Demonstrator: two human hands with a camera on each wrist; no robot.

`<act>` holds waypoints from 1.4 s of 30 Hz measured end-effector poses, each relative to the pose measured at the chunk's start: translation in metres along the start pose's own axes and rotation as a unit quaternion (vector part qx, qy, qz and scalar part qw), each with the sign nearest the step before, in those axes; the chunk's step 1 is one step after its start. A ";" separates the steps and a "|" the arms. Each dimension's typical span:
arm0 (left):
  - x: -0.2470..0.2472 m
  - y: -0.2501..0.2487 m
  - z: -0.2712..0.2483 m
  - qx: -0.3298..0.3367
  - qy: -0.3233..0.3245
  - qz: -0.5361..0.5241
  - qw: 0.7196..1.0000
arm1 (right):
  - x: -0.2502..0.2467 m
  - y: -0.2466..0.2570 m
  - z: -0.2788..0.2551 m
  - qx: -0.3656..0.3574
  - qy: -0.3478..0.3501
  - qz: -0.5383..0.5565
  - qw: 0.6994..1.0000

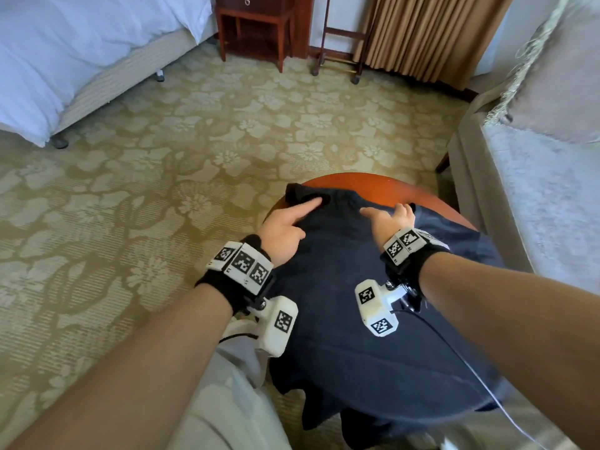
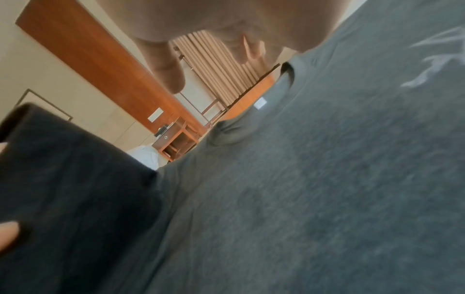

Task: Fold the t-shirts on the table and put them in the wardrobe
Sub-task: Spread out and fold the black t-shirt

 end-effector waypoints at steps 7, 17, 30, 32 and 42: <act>0.054 0.013 0.002 -0.073 0.073 0.131 0.986 | -0.053 -0.045 0.005 0.048 -0.033 -0.003 0.998; 0.061 0.024 0.029 -0.089 -0.003 0.324 0.942 | -0.125 -0.118 0.002 0.134 -0.068 -0.066 0.986; 0.111 0.023 0.050 -0.091 -0.133 0.222 0.962 | -0.155 -0.238 -0.015 0.123 0.099 -0.317 0.935; 0.144 0.029 0.052 -0.101 -0.105 0.187 0.971 | -0.142 -0.256 -0.010 0.167 0.096 -0.106 0.975; 0.295 0.046 0.056 -0.067 0.075 0.152 0.983 | -0.110 -0.290 0.003 0.287 0.129 0.308 0.898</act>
Point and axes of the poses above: each hand's wrist, its own z-axis towards the middle knuckle, its own x-axis out of the palm, y = z × x, the point moved 10 cm from there along z, towards the middle knuckle, and after that the axes turned 10 degrees about -z, right-handed, at the moved point
